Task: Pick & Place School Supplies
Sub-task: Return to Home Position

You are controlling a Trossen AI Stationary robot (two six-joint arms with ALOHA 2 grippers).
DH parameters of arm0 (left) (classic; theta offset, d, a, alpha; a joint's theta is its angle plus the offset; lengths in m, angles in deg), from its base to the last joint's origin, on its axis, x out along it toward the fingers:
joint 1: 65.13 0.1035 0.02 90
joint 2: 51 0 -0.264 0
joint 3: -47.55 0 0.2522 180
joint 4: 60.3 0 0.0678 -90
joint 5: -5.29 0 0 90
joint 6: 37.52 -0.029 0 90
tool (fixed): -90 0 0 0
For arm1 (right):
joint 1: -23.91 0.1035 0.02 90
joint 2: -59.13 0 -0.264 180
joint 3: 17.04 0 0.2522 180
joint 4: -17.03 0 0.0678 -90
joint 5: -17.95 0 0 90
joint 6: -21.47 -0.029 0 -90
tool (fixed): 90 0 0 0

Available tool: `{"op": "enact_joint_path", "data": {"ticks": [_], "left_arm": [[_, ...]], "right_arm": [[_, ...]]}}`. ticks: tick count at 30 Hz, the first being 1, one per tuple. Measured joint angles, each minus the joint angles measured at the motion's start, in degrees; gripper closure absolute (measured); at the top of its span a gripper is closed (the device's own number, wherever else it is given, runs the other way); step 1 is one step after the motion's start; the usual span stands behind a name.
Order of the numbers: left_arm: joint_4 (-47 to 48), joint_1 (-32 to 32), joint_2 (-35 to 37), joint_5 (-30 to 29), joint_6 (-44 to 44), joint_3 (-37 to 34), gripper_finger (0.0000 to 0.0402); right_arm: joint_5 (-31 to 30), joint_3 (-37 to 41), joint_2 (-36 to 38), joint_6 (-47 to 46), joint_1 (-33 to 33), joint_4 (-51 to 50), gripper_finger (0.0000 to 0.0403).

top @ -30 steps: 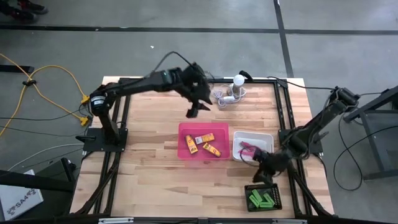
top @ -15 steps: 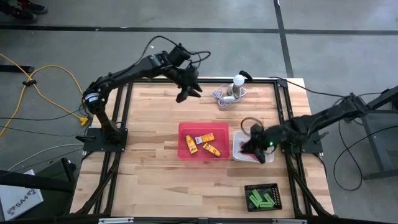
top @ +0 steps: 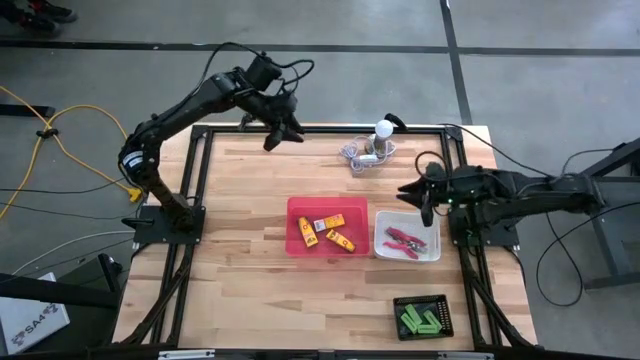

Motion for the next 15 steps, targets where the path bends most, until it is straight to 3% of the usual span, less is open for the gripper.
{"op": "enact_joint_path", "data": {"ticks": [6,15], "left_arm": [[1.97,-0.23,-0.02,0.43,-0.74,-2.18,0.0271],[1.83,-2.6,-0.04,0.78,-0.72,-4.85,0.0271]], "right_arm": [[-1.25,0.82,4.37,1.36,-1.86,-4.11,0.0302],[-3.25,8.01,21.8,-3.18,-1.8,-6.36,0.0302]]}}
